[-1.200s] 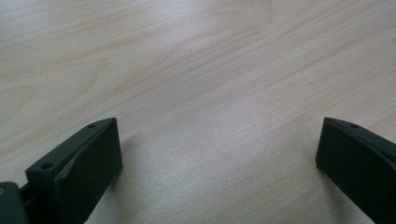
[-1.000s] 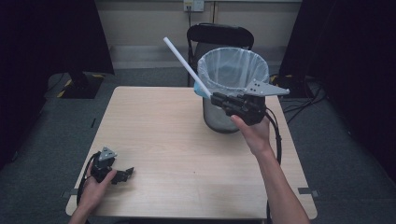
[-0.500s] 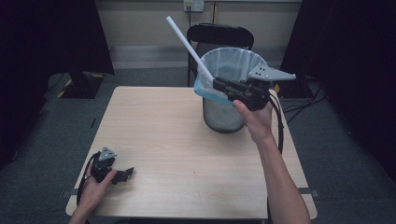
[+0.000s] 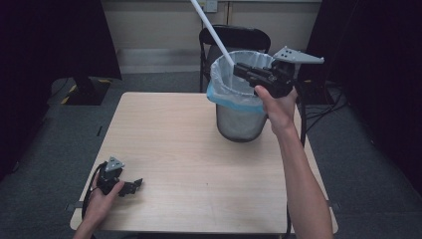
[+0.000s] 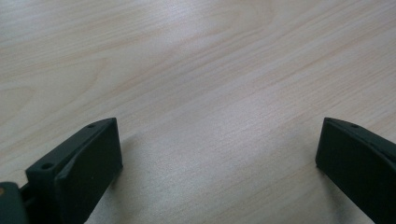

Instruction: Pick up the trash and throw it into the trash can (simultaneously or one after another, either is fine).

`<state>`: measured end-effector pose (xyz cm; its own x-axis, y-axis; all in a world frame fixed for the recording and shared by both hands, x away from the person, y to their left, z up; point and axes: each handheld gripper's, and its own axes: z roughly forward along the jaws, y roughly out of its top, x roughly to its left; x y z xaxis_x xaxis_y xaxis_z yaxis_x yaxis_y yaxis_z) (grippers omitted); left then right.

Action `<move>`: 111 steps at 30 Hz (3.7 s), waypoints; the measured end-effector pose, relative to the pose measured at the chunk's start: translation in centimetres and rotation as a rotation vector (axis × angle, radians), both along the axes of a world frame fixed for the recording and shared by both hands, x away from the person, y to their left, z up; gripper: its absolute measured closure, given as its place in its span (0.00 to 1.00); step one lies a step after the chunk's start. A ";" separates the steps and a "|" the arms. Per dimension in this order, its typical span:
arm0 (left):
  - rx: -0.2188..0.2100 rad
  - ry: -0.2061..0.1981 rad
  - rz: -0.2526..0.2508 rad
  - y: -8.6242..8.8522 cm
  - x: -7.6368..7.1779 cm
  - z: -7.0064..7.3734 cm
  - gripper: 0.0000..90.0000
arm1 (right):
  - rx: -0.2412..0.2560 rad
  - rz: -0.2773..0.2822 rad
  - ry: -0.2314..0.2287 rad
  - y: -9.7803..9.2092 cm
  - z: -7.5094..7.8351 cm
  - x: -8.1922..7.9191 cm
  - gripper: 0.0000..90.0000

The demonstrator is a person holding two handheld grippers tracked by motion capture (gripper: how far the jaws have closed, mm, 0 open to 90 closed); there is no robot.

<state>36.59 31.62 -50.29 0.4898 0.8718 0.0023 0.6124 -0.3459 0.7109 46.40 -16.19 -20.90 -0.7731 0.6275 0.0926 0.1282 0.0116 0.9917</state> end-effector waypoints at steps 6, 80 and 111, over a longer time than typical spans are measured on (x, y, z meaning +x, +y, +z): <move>-0.001 -0.001 0.001 0.0 0.0 0.0 0.00 | -0.006 -0.059 0.042 -1.0 0.1 2.0 0.90; -0.002 -0.001 0.001 0.0 0.0 0.0 0.00 | -0.090 -0.251 0.233 -3.9 -4.3 5.5 0.17; -0.001 -0.001 0.001 0.0 0.0 0.0 0.00 | -0.098 -0.152 0.159 -3.5 -6.3 -1.9 0.20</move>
